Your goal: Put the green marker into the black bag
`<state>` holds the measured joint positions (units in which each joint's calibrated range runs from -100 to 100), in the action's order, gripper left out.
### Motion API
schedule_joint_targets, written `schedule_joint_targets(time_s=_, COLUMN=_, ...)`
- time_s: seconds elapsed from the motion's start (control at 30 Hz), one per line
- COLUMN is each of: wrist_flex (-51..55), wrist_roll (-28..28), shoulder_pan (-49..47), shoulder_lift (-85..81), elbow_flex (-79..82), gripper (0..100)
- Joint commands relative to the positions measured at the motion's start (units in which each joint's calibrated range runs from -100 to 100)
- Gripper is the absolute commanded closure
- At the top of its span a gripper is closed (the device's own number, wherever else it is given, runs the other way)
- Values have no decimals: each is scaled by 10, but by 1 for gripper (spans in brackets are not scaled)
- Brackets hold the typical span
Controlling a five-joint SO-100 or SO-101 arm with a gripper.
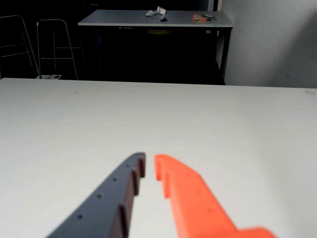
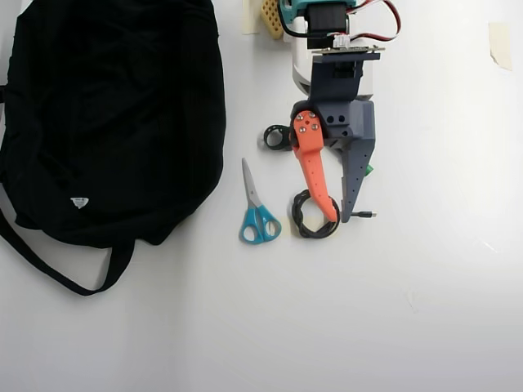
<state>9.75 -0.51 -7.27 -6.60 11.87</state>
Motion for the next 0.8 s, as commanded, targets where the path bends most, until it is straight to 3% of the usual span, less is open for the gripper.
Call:
schedule_joint_targets(time_s=0.0, wrist_flex=1, wrist_roll=-4, shoulder_pan=-1, shoulder_lift=-15, elbow_flex=-23, gripper=98)
schedule_joint_targets(time_s=0.17, wrist_flex=218, wrist_roll=-72, shoulder_pan=-8, shoulder_lift=-41, elbow_flex=-41, gripper=98)
schedule_joint_targets(time_s=0.37, wrist_flex=455, wrist_roll=-72, shoulder_pan=-33, shoulder_lift=-91, elbow_flex=-42, gripper=98)
schedule_joint_targets(time_s=0.57, wrist_flex=549, wrist_roll=-66, shoulder_pan=-35, shoulder_lift=-92, elbow_flex=-43, gripper=98)
schedule_joint_targets(time_s=0.77, wrist_flex=586, wrist_roll=11, shoulder_pan=-62, shoulder_lift=-92, elbow_flex=-43, gripper=98)
